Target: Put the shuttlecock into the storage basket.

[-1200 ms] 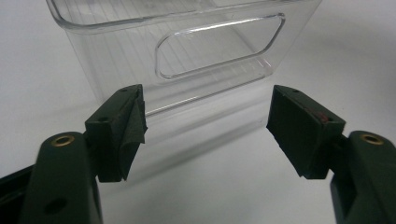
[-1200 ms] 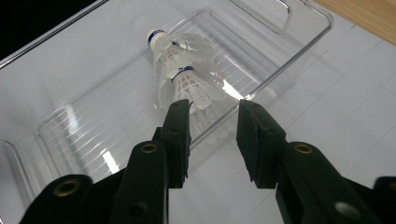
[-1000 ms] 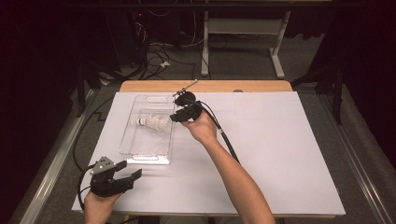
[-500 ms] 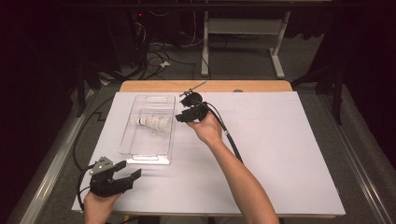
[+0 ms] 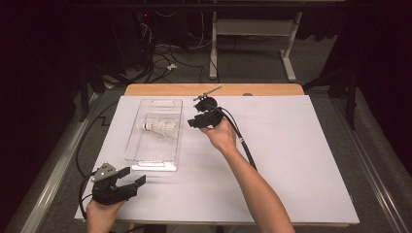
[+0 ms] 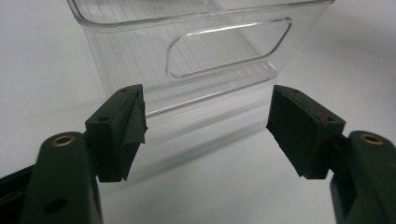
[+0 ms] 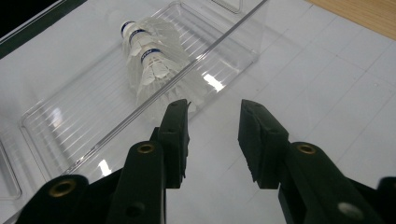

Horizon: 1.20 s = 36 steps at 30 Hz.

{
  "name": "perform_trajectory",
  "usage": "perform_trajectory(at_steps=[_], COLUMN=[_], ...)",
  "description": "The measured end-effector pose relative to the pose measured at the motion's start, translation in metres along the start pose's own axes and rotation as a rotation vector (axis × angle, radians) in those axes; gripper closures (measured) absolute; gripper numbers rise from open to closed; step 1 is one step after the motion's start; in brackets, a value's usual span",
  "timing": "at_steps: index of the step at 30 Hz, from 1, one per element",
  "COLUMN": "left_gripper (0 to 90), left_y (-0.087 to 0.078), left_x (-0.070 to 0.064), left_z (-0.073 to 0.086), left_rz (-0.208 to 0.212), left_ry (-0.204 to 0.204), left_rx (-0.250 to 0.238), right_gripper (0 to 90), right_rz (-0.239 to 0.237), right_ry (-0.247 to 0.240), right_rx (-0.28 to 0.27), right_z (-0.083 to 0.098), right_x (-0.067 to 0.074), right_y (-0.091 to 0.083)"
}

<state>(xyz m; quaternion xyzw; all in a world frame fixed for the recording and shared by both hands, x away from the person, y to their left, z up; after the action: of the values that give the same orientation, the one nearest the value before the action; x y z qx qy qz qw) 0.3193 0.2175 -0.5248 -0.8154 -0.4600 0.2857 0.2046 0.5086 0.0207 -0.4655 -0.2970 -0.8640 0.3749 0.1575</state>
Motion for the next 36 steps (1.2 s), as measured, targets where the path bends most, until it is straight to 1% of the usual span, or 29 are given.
perform_trajectory(at_steps=[9, 10, 14, 16, 21, 32, 36], left_gripper=[29.1, 29.1, 29.1, 29.1, 29.1, 29.2, 29.2], left_y=[0.0, 0.0, 0.001, 0.001, 0.001, 0.001, 0.002], left_x=[0.001, 0.001, 0.0, 0.0, 0.0, 0.0, 0.0], left_z=[0.0, 0.0, 0.0, 0.0, 0.0, 0.0, 0.0], left_rz=[-0.004, -0.004, -0.004, -0.005, -0.005, -0.005, -0.005], left_ry=[0.001, 0.001, 0.003, 0.005, 0.003, 0.005, 0.003], left_rx=[0.001, 0.001, 0.002, 0.005, 0.004, 0.005, 0.007], right_gripper=[63.6, 63.6, 63.7, 63.8, 63.9, 63.9, 64.0], right_rz=[0.001, 0.002, 0.005, 0.007, 0.015, 0.024, 0.022], right_ry=[0.006, 0.013, 0.011, 0.025, 0.023, 0.043, 0.044], right_rx=[-0.001, -0.002, -0.006, -0.007, -0.004, -0.008, -0.011], right_z=[0.007, 0.008, 0.013, 0.014, 0.019, 0.03, 0.032], right_x=[-0.003, -0.003, -0.007, -0.009, -0.014, -0.021, -0.022], right_y=[-0.005, -0.006, -0.01, -0.011, -0.015, -0.023, -0.025])
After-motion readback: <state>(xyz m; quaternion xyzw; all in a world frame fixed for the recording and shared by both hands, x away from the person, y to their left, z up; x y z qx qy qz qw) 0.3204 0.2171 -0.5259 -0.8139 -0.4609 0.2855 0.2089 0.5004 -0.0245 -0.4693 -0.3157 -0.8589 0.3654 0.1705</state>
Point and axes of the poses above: each handheld gripper's, and its own axes: y roughly forward along the jaws, z roughly out of its underside, x roughly to its left, the point moved 10 cm from there along y, roughly forward along the jaws, and after that the axes turned 6 degrees about -y, right-handed, at the moved point
